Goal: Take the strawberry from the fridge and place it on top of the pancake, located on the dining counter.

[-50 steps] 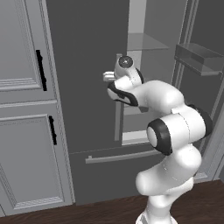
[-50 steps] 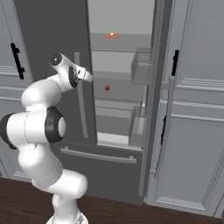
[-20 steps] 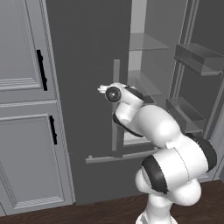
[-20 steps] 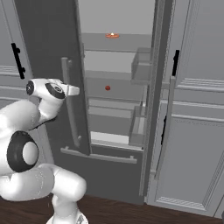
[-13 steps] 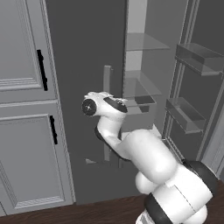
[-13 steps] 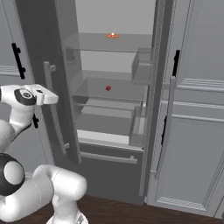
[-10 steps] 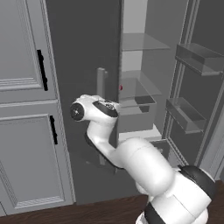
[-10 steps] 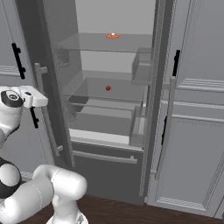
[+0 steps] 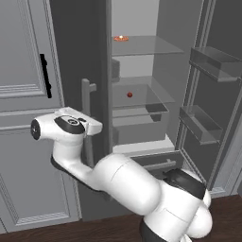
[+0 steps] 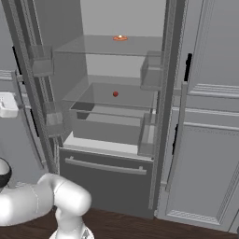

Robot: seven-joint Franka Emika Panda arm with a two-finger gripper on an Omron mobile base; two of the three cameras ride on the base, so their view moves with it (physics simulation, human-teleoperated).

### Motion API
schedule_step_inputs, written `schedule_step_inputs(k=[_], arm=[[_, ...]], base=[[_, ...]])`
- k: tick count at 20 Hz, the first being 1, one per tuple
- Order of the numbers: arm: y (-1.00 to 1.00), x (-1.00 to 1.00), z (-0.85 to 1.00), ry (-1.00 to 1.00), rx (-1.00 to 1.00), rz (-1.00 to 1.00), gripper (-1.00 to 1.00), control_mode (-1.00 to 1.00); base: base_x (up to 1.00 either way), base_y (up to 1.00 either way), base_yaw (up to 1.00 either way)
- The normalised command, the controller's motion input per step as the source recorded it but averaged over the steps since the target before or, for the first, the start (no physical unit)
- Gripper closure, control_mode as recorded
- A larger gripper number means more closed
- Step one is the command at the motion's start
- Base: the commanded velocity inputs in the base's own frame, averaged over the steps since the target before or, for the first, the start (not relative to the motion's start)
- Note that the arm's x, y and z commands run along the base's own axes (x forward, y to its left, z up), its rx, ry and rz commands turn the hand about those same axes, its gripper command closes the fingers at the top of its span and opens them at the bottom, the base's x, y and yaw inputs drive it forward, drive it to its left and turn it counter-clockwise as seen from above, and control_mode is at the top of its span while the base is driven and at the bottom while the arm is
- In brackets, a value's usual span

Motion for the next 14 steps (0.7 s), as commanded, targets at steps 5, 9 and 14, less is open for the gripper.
schedule_step_inputs(k=[5, 9, 14], arm=[[0.72, -0.13, -0.16, 0.01, 0.00, -0.04, -1.00, -1.00], [0.49, -0.35, -0.09, 0.03, 0.03, 0.00, -1.00, -1.00], [-0.02, -0.71, 0.00, 0.00, 0.12, 0.00, -1.00, -1.00]], base=[[0.00, 0.00, 0.00], [0.00, 0.00, 0.00], [0.00, 0.00, 0.00]])
